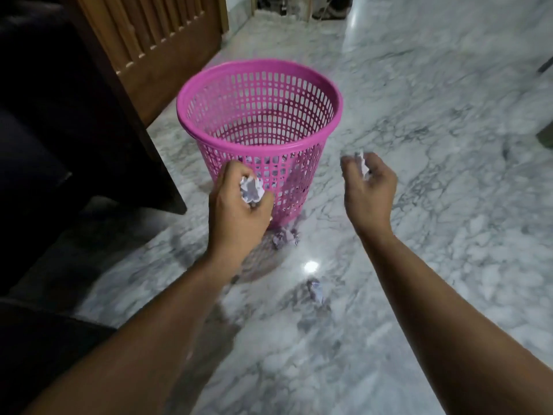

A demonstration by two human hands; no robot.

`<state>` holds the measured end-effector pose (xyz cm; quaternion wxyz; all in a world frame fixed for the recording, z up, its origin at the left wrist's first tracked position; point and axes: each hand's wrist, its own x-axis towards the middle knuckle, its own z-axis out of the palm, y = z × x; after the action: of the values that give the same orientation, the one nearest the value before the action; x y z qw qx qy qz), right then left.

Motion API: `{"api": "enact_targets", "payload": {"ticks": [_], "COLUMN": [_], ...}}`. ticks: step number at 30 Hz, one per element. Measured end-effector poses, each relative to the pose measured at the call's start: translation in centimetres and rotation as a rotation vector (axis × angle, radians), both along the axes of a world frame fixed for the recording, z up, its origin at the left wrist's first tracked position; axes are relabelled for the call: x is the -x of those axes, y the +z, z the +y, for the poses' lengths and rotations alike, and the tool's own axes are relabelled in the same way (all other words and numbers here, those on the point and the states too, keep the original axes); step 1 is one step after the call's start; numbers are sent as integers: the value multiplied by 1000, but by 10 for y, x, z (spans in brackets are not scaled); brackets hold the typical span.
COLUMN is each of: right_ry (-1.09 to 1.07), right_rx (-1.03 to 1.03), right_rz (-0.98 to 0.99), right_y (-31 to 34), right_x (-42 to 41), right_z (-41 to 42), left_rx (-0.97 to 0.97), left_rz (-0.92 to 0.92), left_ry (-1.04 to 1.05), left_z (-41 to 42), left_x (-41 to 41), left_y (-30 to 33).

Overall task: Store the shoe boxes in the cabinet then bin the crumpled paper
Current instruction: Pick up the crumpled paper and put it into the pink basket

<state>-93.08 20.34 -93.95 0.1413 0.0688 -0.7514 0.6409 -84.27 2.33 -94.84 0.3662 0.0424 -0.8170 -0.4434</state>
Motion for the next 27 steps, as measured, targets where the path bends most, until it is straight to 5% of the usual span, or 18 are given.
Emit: {"api": "enact_targets", "payload": {"ticks": [4, 7, 9, 11, 13, 14, 16, 19, 21, 24, 27], "right_ry": [12, 43, 119, 249, 340, 328, 222, 19, -102, 14, 309], "right_rx": [71, -55, -392, -802, -951, -934, -746, -211, -81, -443, -963], "right_rz": [349, 325, 119, -119, -188, -168, -49, 150, 146, -87, -436], "right_y": [97, 123, 125, 121, 121, 123, 121, 99, 52, -48, -138], "right_x": [42, 81, 104, 117, 117, 113, 106, 74, 40, -13, -58], "right_z": [-49, -88, -101, -104, -102, -98, -85, -49, -25, 6, 21], "left_rx": [-9, -102, -44, 131, 336, 376, 284, 122, 134, 57, 152], "left_rz": [329, 262, -56, -574, -966, -994, -834, -200, 97, -65, -657], "left_ry": [64, 114, 163, 146, 33, 4, 13, 171, 195, 140, 148], "left_z": [-22, -47, -60, -65, -60, -56, -55, -56, -56, -65, -81], "left_x": [64, 127, 157, 171, 168, 162, 153, 116, 76, 13, -14], "left_y": [102, 128, 126, 118, 113, 114, 110, 94, 62, -27, -126]}}
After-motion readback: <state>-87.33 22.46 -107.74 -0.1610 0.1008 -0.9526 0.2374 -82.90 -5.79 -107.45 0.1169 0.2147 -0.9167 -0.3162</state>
